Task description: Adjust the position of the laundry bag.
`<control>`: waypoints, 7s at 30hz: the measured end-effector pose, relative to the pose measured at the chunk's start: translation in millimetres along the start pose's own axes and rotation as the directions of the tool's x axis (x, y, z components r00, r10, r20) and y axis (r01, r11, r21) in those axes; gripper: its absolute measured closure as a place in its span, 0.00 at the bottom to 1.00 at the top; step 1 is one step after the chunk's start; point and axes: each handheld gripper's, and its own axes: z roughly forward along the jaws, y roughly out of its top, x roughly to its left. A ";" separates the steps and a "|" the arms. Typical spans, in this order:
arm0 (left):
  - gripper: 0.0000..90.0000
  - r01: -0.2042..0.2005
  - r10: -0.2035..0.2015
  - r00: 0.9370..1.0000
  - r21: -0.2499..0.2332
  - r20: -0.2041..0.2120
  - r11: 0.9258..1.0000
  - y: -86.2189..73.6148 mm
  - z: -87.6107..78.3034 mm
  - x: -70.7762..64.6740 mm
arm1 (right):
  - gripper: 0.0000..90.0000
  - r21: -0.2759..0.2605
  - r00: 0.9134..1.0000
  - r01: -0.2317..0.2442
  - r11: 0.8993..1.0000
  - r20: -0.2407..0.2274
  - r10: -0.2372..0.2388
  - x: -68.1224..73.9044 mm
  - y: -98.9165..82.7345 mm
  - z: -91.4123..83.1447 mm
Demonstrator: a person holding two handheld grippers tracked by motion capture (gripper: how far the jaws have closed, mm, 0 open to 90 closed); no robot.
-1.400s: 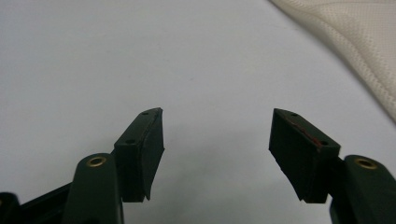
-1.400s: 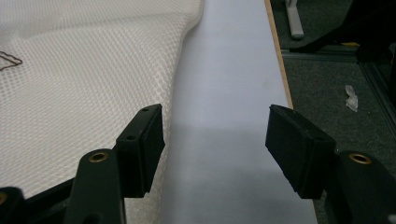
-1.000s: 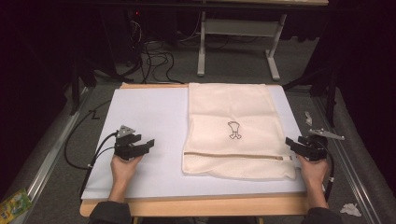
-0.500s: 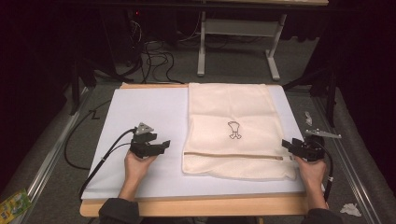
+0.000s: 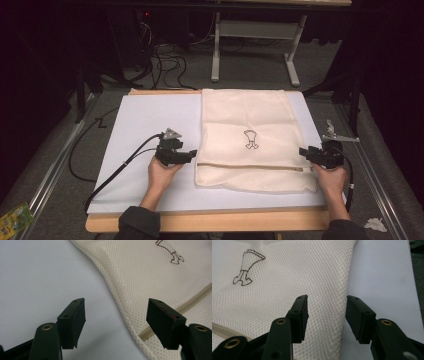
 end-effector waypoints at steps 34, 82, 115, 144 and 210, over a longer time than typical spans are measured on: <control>0.57 -0.015 0.016 1.000 0.083 -0.007 0.996 10.7 59.2 -20.1 | 0.77 0.069 1.000 -0.015 0.998 -0.019 0.016 0.0 7.6 15.3; 0.97 -0.051 0.051 0.999 0.009 0.012 0.999 23.4 40.3 -13.1 | 1.00 0.064 0.999 0.011 0.998 -0.041 -0.008 -5.7 8.1 12.1; 0.97 -0.030 0.028 0.999 -0.051 -0.044 0.998 14.5 -3.6 17.1 | 1.00 0.019 0.986 0.092 0.996 -0.143 -0.089 33.6 20.4 15.4; 0.96 0.011 -0.017 0.998 -0.088 -0.060 0.996 -1.5 -30.5 38.3 | 1.00 -0.017 0.972 0.115 0.993 -0.203 -0.116 60.5 21.8 25.4; 0.56 -0.065 0.044 0.984 -0.123 -0.170 0.990 -43.4 -38.8 32.4 | 0.51 -0.099 0.982 0.098 0.990 -0.154 -0.113 86.9 3.0 39.9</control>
